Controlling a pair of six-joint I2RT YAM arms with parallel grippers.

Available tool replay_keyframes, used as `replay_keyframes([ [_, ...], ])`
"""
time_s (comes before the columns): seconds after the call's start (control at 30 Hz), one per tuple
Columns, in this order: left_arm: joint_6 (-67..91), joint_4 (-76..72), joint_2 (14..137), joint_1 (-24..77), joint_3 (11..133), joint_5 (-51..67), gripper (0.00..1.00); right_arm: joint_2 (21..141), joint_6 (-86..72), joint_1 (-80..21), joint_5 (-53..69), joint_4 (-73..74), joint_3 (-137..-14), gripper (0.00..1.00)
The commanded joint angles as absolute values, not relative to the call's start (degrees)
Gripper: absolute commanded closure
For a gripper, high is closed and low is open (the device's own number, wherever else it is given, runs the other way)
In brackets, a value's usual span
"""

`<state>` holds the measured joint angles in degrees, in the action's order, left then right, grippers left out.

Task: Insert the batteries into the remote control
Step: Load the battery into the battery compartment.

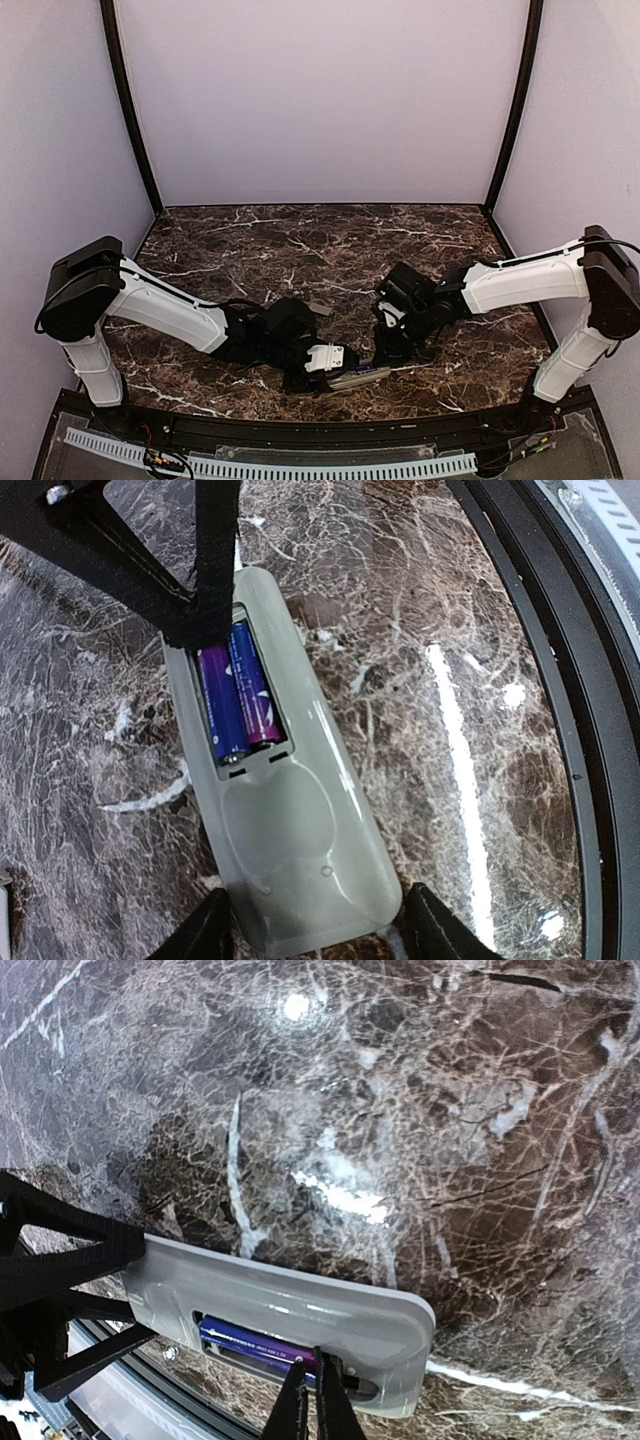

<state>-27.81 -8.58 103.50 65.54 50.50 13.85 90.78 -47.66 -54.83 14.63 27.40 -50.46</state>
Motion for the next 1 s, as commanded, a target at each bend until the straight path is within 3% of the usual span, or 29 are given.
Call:
replay_keyframes([
  [0.0, -28.2, -8.8, 104.1, 66.1, 49.4, 13.8, 0.44, 92.8, -47.0, -55.4, 15.5, 25.4, -51.3, 0.98],
  [0.97, -22.4, -11.6, 99.6, 67.0, 52.4, 16.6, 0.5, 100.1, -47.7, -57.5, 10.0, 29.2, -52.9, 1.0],
])
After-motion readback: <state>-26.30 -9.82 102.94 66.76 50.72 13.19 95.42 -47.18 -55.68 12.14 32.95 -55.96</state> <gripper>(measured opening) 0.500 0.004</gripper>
